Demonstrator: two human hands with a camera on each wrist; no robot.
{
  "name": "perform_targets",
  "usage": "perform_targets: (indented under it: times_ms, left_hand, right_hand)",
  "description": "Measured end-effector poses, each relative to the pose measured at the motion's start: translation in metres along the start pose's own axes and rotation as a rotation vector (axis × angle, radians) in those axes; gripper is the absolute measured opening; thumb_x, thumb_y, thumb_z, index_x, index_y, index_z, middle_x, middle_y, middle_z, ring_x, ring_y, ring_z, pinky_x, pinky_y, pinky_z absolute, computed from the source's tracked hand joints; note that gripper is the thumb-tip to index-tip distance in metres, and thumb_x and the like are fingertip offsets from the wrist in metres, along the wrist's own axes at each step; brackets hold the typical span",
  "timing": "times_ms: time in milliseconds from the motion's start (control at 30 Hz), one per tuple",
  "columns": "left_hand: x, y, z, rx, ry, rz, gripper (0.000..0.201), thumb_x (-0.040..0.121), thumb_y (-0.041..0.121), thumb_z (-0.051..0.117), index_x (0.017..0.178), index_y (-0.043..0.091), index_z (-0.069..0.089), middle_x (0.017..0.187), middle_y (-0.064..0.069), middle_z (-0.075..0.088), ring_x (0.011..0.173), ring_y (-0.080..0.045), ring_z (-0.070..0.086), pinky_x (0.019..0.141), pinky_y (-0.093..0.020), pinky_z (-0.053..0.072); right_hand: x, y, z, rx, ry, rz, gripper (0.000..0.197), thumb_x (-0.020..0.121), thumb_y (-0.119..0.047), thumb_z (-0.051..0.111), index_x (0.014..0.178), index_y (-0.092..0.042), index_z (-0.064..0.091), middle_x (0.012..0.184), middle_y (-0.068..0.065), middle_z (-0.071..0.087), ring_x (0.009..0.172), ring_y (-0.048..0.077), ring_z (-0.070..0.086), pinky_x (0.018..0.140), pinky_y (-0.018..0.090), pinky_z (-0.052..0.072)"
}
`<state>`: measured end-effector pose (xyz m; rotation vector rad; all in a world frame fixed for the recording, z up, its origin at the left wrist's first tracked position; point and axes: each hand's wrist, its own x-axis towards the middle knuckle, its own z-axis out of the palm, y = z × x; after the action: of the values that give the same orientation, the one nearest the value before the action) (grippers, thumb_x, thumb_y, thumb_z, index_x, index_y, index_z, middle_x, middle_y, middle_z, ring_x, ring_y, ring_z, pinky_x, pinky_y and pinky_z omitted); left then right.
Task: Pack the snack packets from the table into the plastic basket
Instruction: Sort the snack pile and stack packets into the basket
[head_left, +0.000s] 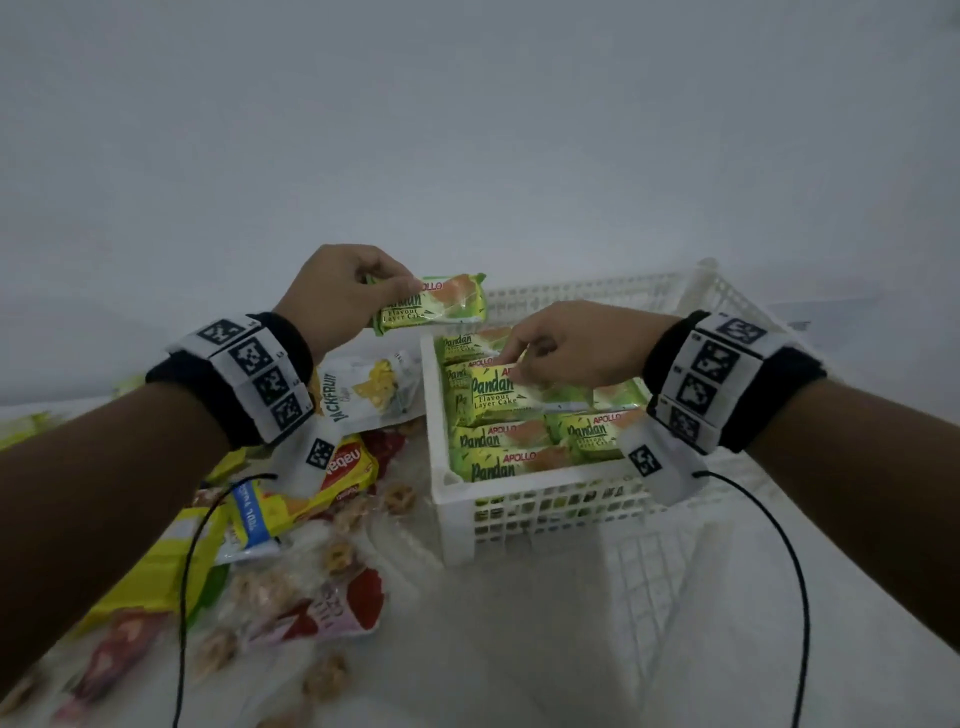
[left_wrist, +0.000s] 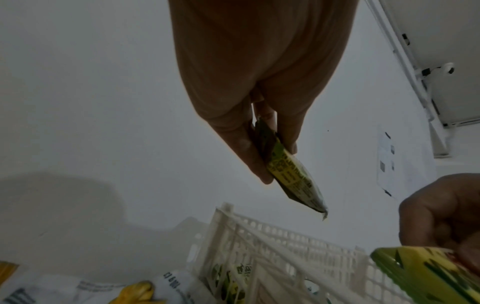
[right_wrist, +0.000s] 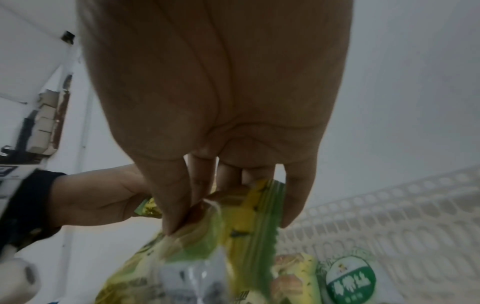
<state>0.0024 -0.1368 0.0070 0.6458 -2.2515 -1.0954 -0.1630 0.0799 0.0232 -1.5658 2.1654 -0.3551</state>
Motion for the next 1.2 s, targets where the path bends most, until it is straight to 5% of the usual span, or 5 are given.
perform_targets:
  times_ms: [267, 500, 667, 800, 1200]
  left_hand:
    - [0.005, 0.021, 0.032, 0.040, 0.070, -0.044, 0.016, 0.087, 0.037, 0.078, 0.088, 0.021, 0.079, 0.079, 0.006, 0.073, 0.068, -0.014, 0.060, 0.072, -0.043, 0.058]
    - [0.016, 0.035, 0.048, 0.100, 0.021, 0.033, 0.015, 0.089, 0.035, 0.076, 0.091, 0.020, 0.078, 0.086, 0.007, 0.074, 0.059, 0.007, 0.055, 0.067, -0.023, 0.044]
    - [0.023, 0.037, 0.057, 0.118, -0.021, 0.054, 0.018, 0.088, 0.036, 0.076, 0.091, 0.018, 0.078, 0.084, 0.009, 0.074, 0.056, 0.008, 0.053, 0.065, -0.022, 0.042]
    - [0.027, 0.033, 0.061, 0.134, -0.044, 0.054, 0.016, 0.088, 0.036, 0.077, 0.090, 0.020, 0.078, 0.080, 0.012, 0.073, 0.054, 0.006, 0.051, 0.064, -0.023, 0.042]
    - [0.028, 0.025, 0.062, 0.129, -0.035, 0.022, 0.016, 0.088, 0.033, 0.077, 0.091, 0.017, 0.078, 0.074, 0.015, 0.070, 0.049, 0.007, 0.050, 0.056, -0.015, 0.038]
  right_hand:
    - [0.013, 0.045, -0.029, -0.194, -0.224, -0.052, 0.025, 0.100, -0.041, 0.061, 0.122, -0.028, 0.062, 0.094, -0.015, 0.066, 0.080, -0.001, 0.061, 0.071, 0.019, 0.041]
    - [0.017, 0.075, -0.042, -0.247, -0.313, -0.011, 0.020, 0.095, -0.040, 0.069, 0.108, -0.025, 0.068, 0.093, -0.005, 0.076, 0.082, 0.010, 0.068, 0.075, 0.025, 0.044]
    - [0.014, 0.082, -0.044, -0.162, -0.440, 0.006, 0.020, 0.092, -0.035, 0.075, 0.101, -0.019, 0.069, 0.081, -0.004, 0.077, 0.063, -0.001, 0.062, 0.075, 0.027, 0.045]
    - [0.018, 0.086, -0.040, -0.137, -0.478, 0.000, 0.015, 0.089, -0.034, 0.078, 0.094, -0.024, 0.069, 0.083, -0.008, 0.077, 0.073, 0.004, 0.068, 0.091, 0.033, 0.051]
    - [0.021, 0.102, -0.044, -0.085, -0.551, 0.008, 0.017, 0.084, -0.031, 0.082, 0.095, -0.020, 0.075, 0.093, 0.000, 0.078, 0.092, 0.020, 0.072, 0.087, 0.027, 0.051]
